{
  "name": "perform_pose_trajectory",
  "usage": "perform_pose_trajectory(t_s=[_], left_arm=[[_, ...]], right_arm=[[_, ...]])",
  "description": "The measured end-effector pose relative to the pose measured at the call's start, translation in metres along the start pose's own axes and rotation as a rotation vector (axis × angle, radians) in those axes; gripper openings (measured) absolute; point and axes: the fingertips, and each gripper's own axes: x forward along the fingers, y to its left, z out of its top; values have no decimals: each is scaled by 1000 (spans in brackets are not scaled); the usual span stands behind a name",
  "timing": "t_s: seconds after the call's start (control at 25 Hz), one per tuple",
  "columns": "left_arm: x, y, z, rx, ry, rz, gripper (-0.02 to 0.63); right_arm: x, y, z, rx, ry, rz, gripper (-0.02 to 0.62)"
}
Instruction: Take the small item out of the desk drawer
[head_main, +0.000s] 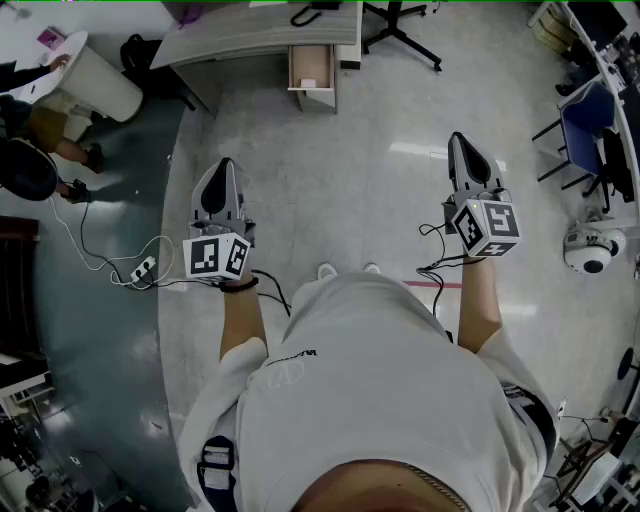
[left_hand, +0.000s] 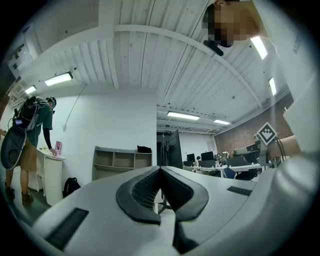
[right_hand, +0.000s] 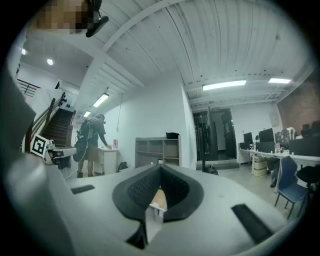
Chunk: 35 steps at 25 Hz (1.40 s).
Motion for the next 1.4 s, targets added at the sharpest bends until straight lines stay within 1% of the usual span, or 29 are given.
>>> perform_pose_trajectory(t_s=[0.16,0.32,0.44,0.6,0.72,0.88,0.96,1.12,1.28,1.4], left_arm=[[2,6,-4,-8,10,-11,-1],[1,18,-7,-13,13,-24,0],[-5,30,-13,-26,15,-37,-1],[-15,40,-34,-39,36,-58,-1],[-20,47,-51,-70,69,-57,-2],[-23,54,-66,-98,92,-53,-2],[-16,57,-69,-104,95,-52,-2],[4,57,-69,-93,101,-56,-2],[30,53,-71,-84,96,-57,-1],[57,51,-75,-84,114,-52,-1]], right_arm=[[0,2,-2,12,0,-8,-2],[5,16,-3,-67,12,-33,-1],[11,32,-5,-56,11,-36,0],[17,47,-16,-54,23,-48,0],[25,61,-28,-49,58,-41,0],[37,70,-26,-58,56,-37,0],[45,71,-25,-63,52,-27,0],[65,76,-28,-99,54,30,0],[92,63,-31,-81,51,59,0],[120,52,-33,-60,46,84,0]])
